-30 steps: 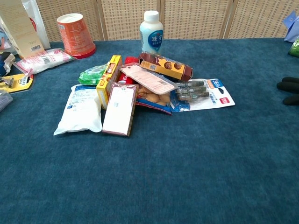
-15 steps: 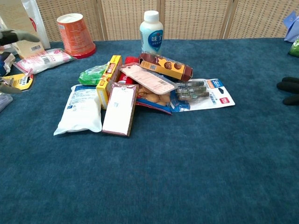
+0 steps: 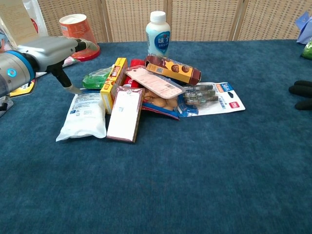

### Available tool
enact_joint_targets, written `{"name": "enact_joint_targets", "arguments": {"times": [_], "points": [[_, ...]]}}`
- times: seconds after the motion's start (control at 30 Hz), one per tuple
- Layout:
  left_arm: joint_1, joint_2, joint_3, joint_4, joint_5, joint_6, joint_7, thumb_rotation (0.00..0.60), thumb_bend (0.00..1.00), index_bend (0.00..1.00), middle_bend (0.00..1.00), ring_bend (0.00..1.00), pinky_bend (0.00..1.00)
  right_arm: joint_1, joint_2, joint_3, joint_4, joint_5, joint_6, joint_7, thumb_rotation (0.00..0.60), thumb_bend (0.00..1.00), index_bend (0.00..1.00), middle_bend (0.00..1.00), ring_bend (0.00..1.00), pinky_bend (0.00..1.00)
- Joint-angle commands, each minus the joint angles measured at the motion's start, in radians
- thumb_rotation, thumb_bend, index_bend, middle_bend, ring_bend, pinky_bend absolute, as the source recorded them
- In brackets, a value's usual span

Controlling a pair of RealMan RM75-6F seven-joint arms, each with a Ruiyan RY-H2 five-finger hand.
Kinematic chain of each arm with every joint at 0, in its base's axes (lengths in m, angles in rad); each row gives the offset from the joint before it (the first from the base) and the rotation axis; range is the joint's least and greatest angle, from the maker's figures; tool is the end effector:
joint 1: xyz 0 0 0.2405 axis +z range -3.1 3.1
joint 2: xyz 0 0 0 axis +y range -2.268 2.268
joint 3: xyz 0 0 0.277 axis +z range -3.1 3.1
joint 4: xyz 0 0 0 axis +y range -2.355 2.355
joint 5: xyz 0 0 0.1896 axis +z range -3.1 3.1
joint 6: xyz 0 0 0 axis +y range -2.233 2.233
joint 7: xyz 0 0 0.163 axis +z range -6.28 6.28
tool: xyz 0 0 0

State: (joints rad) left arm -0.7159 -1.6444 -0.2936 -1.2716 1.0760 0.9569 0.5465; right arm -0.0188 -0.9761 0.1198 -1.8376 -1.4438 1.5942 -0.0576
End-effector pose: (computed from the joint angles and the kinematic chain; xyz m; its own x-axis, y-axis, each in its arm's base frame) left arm -0.1837 0.4053 0.0026 0.5858 0.1224 0.8012 0.7984 -0.2573 -0.5444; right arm -0.3006 -0.1769 0.2435 0.3757 0.1257 0.9182 -0.9245 0.1197 0.3619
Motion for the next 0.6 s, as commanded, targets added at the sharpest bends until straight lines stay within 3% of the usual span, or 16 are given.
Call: {"name": "enact_joint_targets", "arguments": {"times": [0.03,0.17,0.27,0.3,0.37,0.43,0.53,0.6], "points": [[-0.041,-0.041,-0.011,0.038,-0.057,-0.022,0.049,0.6,0.0,0.11,0.0,0.0,0.02,0.0,-0.001,-0.004,0.0,-0.009,0.0,-0.001,0.6,0.0,0.0,0.0,0.0,0.0],[-0.078,-0.079,-0.011,0.074,-0.104,-0.028,0.102,0.6,0.0,0.15,0.0,0.0,0.18,0.0,-0.002,-0.007,-0.002,-0.022,0.004,0.001,0.6,0.0,0.0,0.0,0.0,0.0],[-0.106,-0.115,0.001,0.122,-0.11,-0.021,0.137,0.6,0.0,0.25,0.01,0.05,0.43,-0.001,-0.002,-0.006,-0.003,-0.027,0.012,0.008,0.6,0.0,0.0,0.0,0.0,0.0],[-0.113,-0.124,0.007,0.137,-0.107,-0.025,0.144,0.6,0.0,0.31,0.08,0.13,0.53,-0.002,-0.001,-0.006,-0.003,-0.03,0.014,0.009,0.6,0.0,0.0,0.0,0.0,0.0],[-0.127,-0.142,0.02,0.166,-0.097,-0.026,0.154,0.6,0.0,0.45,0.31,0.34,0.7,-0.003,0.0,-0.007,-0.003,-0.035,0.018,0.015,0.6,0.0,0.0,0.0,0.0,0.0],[-0.134,-0.159,0.031,0.187,-0.08,-0.014,0.155,0.6,0.0,0.67,0.64,0.64,0.89,-0.005,0.001,-0.007,-0.003,-0.041,0.024,0.021,0.6,0.0,0.0,0.0,0.0,0.0],[-0.131,-0.164,0.042,0.187,-0.052,0.018,0.142,0.6,0.0,0.86,0.86,0.84,0.98,-0.008,0.003,-0.006,-0.002,-0.043,0.031,0.028,0.6,0.0,0.0,0.0,0.0,0.0],[-0.123,-0.15,0.045,0.168,-0.042,0.04,0.139,0.6,0.0,0.89,0.89,0.87,0.98,-0.009,0.005,-0.006,-0.003,-0.044,0.033,0.031,0.6,0.0,0.0,0.0,0.0,0.0]]}}
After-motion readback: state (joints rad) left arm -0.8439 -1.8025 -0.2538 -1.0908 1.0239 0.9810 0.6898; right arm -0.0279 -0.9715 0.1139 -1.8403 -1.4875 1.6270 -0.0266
